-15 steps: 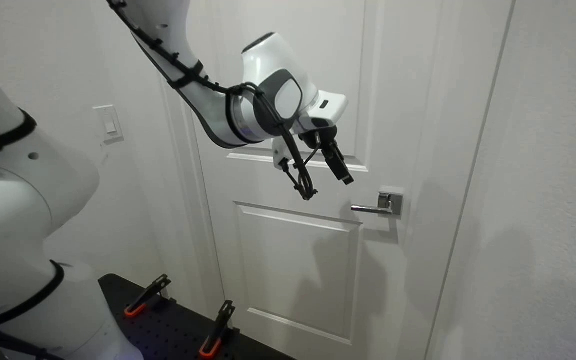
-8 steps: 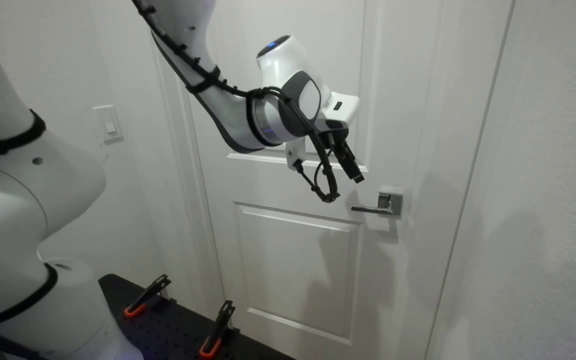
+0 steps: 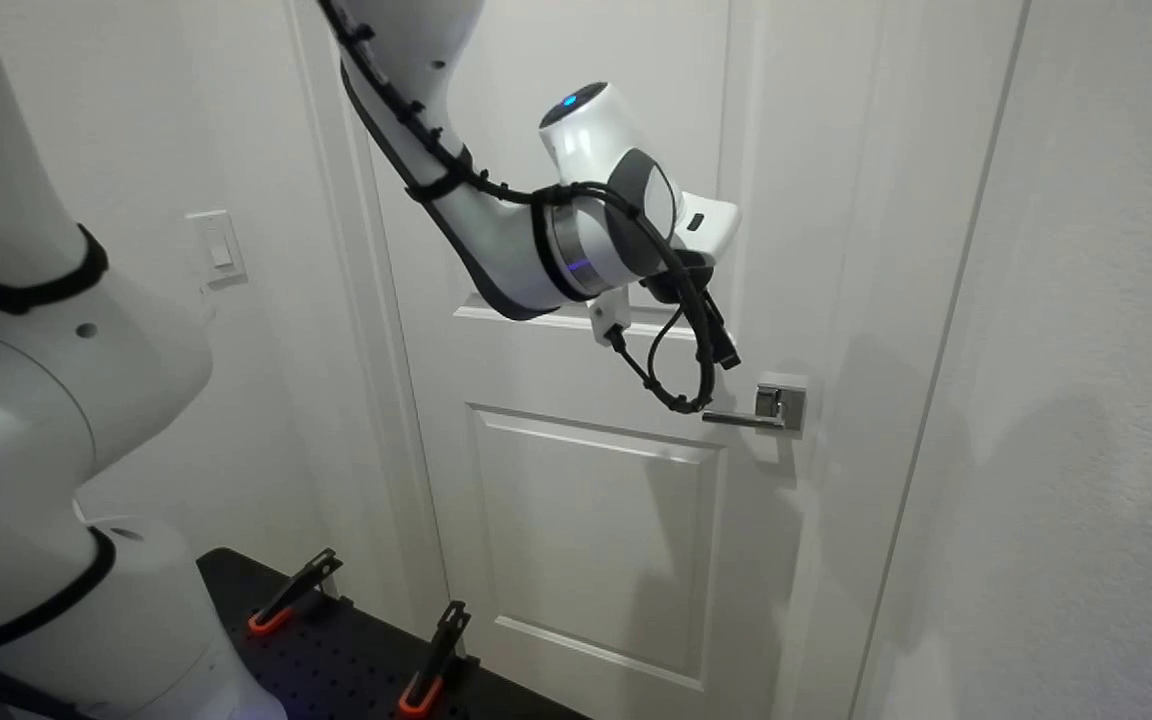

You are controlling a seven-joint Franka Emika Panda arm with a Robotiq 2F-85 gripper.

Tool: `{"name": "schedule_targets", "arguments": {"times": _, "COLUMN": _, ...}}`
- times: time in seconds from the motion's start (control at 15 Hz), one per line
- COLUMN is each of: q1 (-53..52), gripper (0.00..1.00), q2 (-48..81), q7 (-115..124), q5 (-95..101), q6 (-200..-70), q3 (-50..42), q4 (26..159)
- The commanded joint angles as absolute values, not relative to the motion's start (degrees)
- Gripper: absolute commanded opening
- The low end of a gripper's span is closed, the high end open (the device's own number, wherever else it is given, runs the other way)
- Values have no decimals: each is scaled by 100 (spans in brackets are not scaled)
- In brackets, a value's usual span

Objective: Open the door.

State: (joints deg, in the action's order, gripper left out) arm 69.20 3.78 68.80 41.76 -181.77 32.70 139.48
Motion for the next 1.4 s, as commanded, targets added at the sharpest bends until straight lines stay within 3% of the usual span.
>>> {"name": "schedule_targets", "arguments": {"times": 0.0, "q1": 6581, "gripper": 100, "q2": 839, "q7": 7523, "q5": 4859, "q6": -18160, "q3": 2826, "q4": 13539}}
{"name": "schedule_targets", "arguments": {"times": 0.87, "q1": 3463, "gripper": 100, "q2": 2776, "q7": 10922, "q5": 7706, "q6": -18189, "q3": 40, "q4": 11495}}
{"name": "schedule_targets", "arguments": {"times": 1.33, "q1": 2755, "gripper": 100, "q2": 3233, "q7": 12679, "q5": 9062, "q6": -18108, "q3": -645, "q4": 10970}}
